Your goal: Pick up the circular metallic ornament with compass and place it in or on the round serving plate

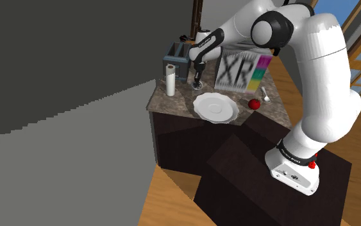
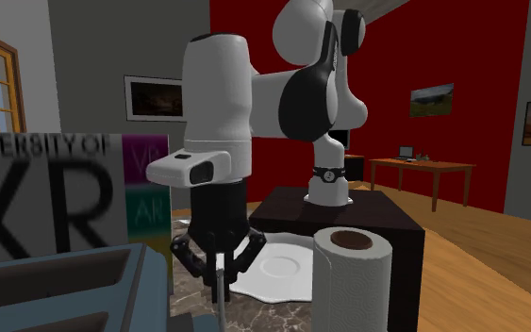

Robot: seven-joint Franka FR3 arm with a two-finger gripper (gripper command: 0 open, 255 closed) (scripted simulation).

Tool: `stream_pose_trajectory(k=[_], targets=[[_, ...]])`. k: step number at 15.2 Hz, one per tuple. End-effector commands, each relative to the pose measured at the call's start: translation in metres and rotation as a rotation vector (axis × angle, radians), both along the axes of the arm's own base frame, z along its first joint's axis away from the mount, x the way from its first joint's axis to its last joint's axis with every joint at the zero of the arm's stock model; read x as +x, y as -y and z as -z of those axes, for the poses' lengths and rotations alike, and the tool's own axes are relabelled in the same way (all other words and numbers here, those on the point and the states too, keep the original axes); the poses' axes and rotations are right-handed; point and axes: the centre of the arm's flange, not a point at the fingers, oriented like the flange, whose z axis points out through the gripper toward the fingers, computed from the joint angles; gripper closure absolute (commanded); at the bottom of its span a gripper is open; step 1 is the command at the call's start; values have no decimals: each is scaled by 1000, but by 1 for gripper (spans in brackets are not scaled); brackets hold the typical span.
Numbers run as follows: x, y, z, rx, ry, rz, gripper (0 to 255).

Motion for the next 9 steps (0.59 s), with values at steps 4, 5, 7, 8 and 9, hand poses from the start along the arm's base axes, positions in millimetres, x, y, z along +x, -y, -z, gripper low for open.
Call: stream_pose_trajectory(k=[4,5,7,8,9], targets=[[0,-1,-26,0,0,0,255],[0,-1,-32,0,0,0,255],[0,-1,-42,0,0,0,255],[0,-1,-47,0,0,0,255],[0,-1,-53,0,0,0,255]])
